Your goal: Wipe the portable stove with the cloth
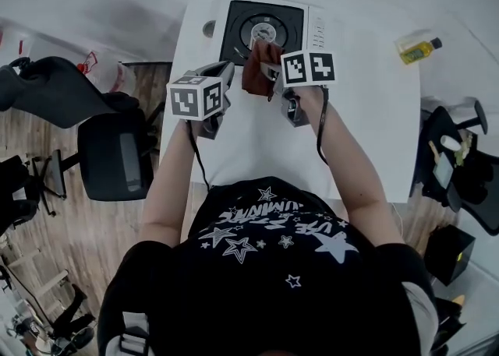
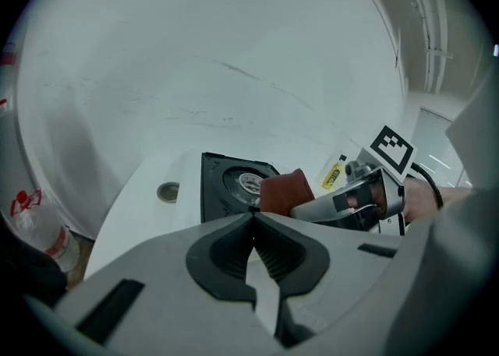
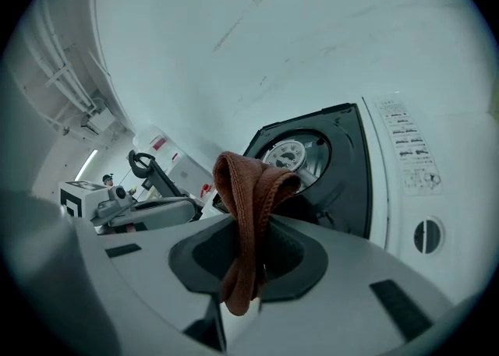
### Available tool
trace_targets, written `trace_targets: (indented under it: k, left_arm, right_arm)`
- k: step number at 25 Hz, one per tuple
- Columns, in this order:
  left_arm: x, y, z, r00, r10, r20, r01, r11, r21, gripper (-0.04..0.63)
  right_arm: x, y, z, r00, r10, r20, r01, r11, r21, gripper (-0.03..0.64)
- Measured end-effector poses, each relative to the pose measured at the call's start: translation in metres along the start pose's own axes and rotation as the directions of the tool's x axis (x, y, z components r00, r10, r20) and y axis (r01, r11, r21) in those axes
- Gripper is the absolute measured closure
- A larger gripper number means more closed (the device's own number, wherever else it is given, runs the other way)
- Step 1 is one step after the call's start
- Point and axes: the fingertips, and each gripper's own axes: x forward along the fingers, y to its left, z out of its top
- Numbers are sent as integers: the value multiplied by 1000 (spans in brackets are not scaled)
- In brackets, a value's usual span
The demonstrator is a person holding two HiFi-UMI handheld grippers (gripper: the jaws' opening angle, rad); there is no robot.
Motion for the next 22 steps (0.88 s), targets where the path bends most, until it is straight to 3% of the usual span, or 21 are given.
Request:
trace_targets:
  k: [22]
  left_arm:
    - [25, -56, -2, 997, -76, -19, 76, 996, 53, 588]
  right_arm:
    - [-76, -78, -19, 992, -97, 84, 87, 990, 114, 548]
